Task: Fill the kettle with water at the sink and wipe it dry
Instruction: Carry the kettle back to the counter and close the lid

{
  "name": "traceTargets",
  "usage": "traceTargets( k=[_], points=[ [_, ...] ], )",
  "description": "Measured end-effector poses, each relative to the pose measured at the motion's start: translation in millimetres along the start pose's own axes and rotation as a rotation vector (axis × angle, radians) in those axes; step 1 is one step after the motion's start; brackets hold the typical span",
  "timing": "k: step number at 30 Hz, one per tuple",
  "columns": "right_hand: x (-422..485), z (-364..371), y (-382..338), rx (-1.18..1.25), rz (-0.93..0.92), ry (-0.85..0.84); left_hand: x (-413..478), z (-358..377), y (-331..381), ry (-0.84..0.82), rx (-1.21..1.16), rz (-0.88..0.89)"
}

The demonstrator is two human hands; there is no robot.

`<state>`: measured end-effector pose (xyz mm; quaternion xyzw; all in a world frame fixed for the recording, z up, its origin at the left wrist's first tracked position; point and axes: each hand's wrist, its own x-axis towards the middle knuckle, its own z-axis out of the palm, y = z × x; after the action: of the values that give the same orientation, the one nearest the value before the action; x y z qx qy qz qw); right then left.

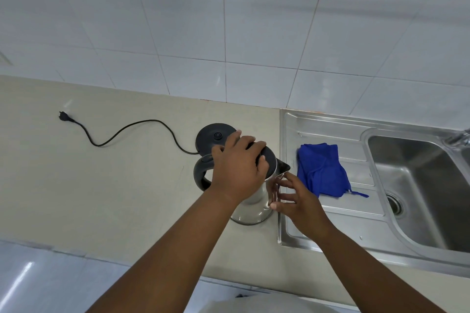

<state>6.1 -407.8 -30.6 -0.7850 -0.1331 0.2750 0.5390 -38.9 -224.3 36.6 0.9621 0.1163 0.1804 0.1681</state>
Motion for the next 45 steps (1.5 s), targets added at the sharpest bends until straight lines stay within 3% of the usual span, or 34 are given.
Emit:
traceTargets(
  k=[9,15,19,26,29,40,45],
  points=[
    [-2.2,0.3,1.0,-0.019,-0.001,0.011,-10.6,-6.5,-19.5,-0.034,-0.066,0.040],
    [-0.2,-1.4,9.1,-0.061,0.015,0.013,-23.8,-10.9,-42.8,0.017,-0.112,-0.048],
    [8.1,-16.9,28.0,-0.220,0.017,0.049,-25.9,-9.0,-46.9,0.022,-0.146,-0.064],
    [58.0,-84.2,57.2,-0.840,0.104,0.339,-26.9,-8.8,-45.7,0.018,-0.154,-0.077],
    [81.9,-101.9,65.8,-0.975,0.175,0.297,-26.4,-9.2,-45.6,0.011,-0.152,-0.073],
    [131.1,-79.8,58.4,-1.096,0.345,0.101,-25.1,-10.5,-48.2,-0.045,-0.174,-0.099],
    [137.7,-83.9,78.4,-1.046,0.266,0.147,-24.5,-12.3,-50.7,-0.089,-0.233,-0.101]
  ],
)
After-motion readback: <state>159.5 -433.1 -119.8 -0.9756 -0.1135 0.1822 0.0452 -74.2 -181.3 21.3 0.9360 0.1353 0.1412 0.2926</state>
